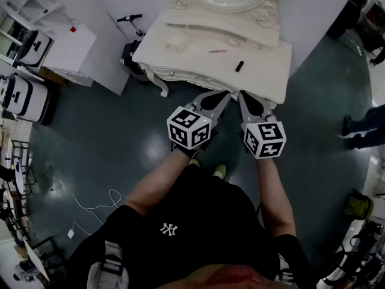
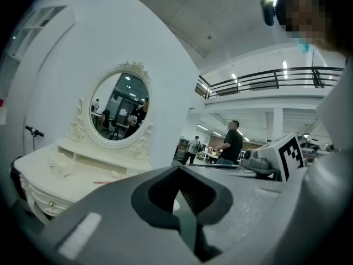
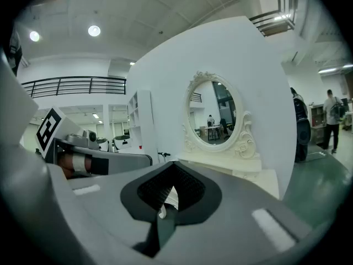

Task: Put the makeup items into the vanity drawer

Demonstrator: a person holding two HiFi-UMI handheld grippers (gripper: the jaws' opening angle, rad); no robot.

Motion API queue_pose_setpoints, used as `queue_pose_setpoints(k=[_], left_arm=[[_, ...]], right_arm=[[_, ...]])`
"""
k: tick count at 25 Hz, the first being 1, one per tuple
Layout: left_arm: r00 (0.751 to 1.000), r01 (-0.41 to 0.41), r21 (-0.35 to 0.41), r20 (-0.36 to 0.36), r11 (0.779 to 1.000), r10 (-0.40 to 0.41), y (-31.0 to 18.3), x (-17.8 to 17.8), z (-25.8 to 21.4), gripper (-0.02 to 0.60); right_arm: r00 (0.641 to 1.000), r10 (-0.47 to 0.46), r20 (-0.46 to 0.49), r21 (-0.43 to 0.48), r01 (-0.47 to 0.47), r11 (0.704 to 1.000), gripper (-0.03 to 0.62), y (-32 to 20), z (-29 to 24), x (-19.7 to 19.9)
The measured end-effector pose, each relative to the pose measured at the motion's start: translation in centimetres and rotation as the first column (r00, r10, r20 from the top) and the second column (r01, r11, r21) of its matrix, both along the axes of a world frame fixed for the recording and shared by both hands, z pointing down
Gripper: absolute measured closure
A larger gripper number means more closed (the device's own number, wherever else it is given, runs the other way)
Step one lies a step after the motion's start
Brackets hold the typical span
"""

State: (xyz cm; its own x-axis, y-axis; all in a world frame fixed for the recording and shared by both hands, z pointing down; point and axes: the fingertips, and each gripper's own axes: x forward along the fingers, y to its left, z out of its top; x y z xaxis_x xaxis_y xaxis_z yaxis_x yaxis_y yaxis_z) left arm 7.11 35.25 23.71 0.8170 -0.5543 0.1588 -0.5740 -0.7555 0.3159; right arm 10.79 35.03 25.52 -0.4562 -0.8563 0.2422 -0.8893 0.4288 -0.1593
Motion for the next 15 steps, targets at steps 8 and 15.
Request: queue_pose_setpoints(k=[8,15], left_arm=[[1.000,0.001,-0.008,0.008,1.000,-0.001,-0.8,0.2,0.3,0.580],[1.000,-0.018,-0.028,0.002,0.999,0.019,-3.8,-0.5,1.6,0.580]], right_arm=[[1.000,0.002,0.003,-0.012,-0.002,1.000,0.576,-0.9,0.3,0.3],[0.999,0.031,0.016,-0.046,-0.031,0.998,0.572,-3.6,1.6,-0.3]])
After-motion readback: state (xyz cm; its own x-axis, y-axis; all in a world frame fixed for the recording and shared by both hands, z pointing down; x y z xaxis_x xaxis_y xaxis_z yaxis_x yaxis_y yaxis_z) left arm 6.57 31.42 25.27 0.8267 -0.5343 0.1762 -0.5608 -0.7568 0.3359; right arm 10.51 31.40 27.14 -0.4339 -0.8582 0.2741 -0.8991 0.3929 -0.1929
